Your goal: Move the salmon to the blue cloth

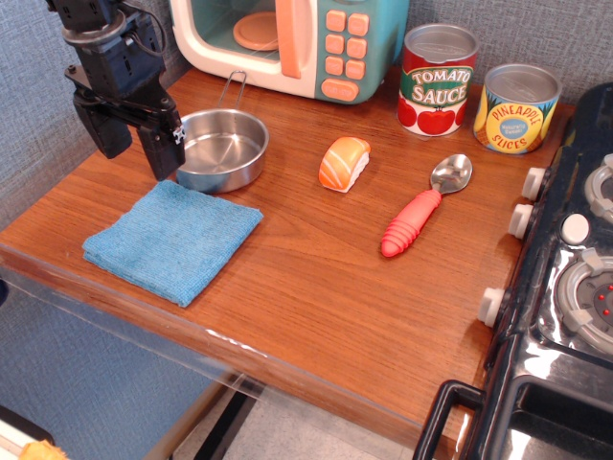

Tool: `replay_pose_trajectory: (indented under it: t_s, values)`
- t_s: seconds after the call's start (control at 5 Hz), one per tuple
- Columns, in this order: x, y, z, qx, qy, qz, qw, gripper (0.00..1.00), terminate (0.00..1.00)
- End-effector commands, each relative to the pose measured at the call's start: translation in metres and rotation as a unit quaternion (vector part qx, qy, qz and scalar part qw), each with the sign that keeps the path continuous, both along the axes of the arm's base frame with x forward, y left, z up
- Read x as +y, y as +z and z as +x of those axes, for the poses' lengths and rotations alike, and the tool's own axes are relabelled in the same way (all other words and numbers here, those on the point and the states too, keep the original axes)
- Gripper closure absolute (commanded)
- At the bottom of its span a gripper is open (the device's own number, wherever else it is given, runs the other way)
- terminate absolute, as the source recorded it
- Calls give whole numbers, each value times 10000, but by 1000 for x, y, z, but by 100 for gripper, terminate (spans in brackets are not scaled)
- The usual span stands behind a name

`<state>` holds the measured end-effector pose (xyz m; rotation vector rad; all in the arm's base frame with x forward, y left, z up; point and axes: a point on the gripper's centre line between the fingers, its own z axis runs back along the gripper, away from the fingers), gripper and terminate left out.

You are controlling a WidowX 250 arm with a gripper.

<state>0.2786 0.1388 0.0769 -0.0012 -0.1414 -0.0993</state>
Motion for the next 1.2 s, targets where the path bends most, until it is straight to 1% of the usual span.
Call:
replay_pose_trajectory:
  t_s: [0.0,0.2,0.6,0.8,1.0]
  values:
    - [0,0,0,0,0,0,10000,0,0]
    - [-28,14,20,-238,-55,-190,9995,0,0]
    - [-88,42,70,-612,-155,-651,9959,0,0]
    - [-109,33,104,-632,239,-471,9966,0,0]
    - [-113,13,117,-492,462,-351,9971,0,0]
